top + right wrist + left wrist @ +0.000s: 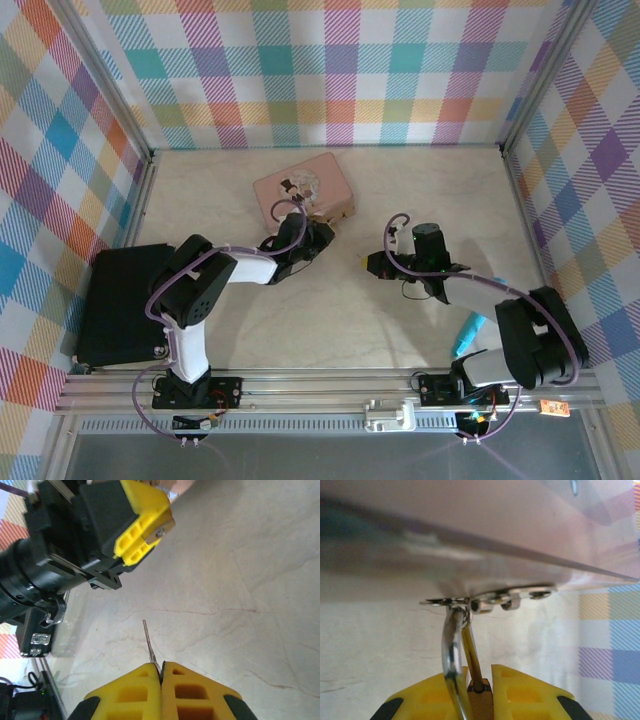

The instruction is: Unlock the padlock with the key

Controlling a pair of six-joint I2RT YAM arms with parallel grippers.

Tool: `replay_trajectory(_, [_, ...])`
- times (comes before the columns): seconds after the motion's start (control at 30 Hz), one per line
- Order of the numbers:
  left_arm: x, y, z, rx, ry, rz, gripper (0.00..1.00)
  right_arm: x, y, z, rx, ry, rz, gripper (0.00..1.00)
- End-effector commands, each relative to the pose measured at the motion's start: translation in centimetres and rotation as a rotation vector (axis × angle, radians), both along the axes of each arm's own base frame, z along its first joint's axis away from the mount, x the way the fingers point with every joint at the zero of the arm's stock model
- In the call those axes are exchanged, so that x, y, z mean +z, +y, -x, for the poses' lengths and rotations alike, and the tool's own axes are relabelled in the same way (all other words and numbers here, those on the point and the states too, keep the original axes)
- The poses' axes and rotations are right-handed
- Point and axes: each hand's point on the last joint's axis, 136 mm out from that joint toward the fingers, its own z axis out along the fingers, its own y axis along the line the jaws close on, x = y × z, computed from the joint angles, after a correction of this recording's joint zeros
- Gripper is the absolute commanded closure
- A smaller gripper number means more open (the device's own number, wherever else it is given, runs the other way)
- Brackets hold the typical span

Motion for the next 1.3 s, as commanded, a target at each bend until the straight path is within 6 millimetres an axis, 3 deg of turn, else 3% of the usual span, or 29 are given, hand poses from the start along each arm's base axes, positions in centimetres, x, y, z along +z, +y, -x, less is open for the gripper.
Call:
replay_trajectory(0.0, [5.4,-2.1,1.3,-0.124,-0.079,0.200,1.00,1.0,1.6,0.1,0.079,0.004,-0.110,1.00])
replay_trajectory(0.23, [7.2,-2.1,2.1,-0.168,-0.133,0.244,1.00,1.2,3.3,-1.1,0.127,0.037,-0.211,1.00])
replay_trajectory(0.7, [8.2,-2.9,2.1,-0.198,-0.180,0.335,1.00,1.8,4.4,-4.0,0.117,0.016,-0.256,1.00])
replay_trajectory(1.27, [7.6,-2.8,2.1,-0.198,-0.197,0.334,1.00,3.2,3.1,-3.3,0.065,-0.011,-0.215,1.00])
